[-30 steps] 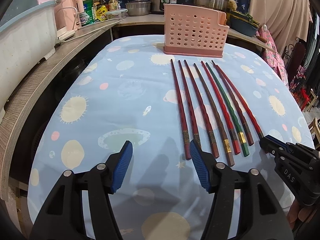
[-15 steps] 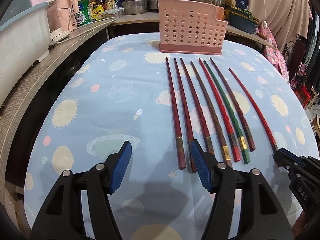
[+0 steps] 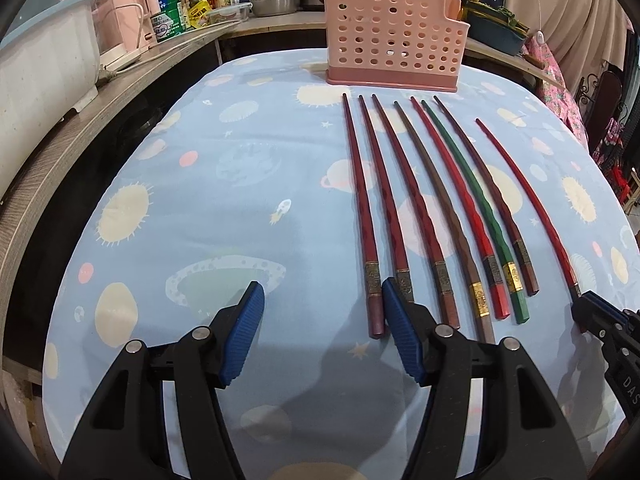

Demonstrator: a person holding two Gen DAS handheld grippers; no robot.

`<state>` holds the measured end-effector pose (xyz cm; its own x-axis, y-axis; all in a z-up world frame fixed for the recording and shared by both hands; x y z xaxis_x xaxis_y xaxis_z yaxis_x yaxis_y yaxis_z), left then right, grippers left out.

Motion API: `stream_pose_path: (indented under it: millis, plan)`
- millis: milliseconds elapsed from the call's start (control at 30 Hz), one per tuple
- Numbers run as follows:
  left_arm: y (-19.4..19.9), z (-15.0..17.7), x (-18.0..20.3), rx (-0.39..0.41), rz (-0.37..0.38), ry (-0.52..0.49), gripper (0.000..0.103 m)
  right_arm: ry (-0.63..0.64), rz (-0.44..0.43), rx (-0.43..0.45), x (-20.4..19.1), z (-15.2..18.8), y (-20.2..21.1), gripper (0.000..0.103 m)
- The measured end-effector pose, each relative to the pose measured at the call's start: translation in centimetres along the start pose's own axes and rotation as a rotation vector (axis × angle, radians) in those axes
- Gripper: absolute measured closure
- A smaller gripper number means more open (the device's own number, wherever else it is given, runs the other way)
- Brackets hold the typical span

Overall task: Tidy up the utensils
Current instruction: 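Grasp a red chopstick with the right tool while the left tool grasps a brown chopstick, then carry both chopsticks to the pink holder and lower them in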

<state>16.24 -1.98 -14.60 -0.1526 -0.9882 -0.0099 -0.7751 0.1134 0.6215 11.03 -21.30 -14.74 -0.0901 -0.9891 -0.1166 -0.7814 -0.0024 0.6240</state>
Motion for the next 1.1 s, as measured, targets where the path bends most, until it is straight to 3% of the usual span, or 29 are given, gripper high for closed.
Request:
stream_pose_path:
  millis: [67, 367, 433, 767, 1100]
  plan:
    - [0.0, 0.0, 0.0, 0.001, 0.005, 0.002, 0.049, 0.003, 0.000, -0.001, 0.0, 0.0, 0.0, 0.096]
    - [0.2, -0.1, 0.5, 0.000, 0.043, -0.009, 0.090, 0.016, -0.002, -0.002, -0.2, 0.3, 0.3, 0.096]
    - [0.2, -0.1, 0.3, -0.002, 0.046, -0.008, 0.094, 0.019, -0.002, -0.002, -0.2, 0.3, 0.4, 0.096]
    - [1.3, -0.4, -0.1, 0.007, 0.050, 0.001, 0.096, 0.025, -0.005, 0.027, -0.4, -0.4, 1.5, 0.096]
    - [5.0, -3.6, -0.9, 0.086, 0.047, 0.022, 0.096, 0.028, -0.001, 0.137, -0.5, -4.0, 4.5, 0.096]
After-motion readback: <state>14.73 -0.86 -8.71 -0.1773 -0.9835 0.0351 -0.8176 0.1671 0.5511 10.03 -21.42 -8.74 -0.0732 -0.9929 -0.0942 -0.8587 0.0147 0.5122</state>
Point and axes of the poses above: each gripper's, at about its wrist camera, not at the fingertips, and y roughly against the way its jaws point, x to its right, z to its underside, the point moved 8 cm from there along -y, roughly the way its jaws point, and after that the axes turned 15 degrees about x, right-handed, at the moved point
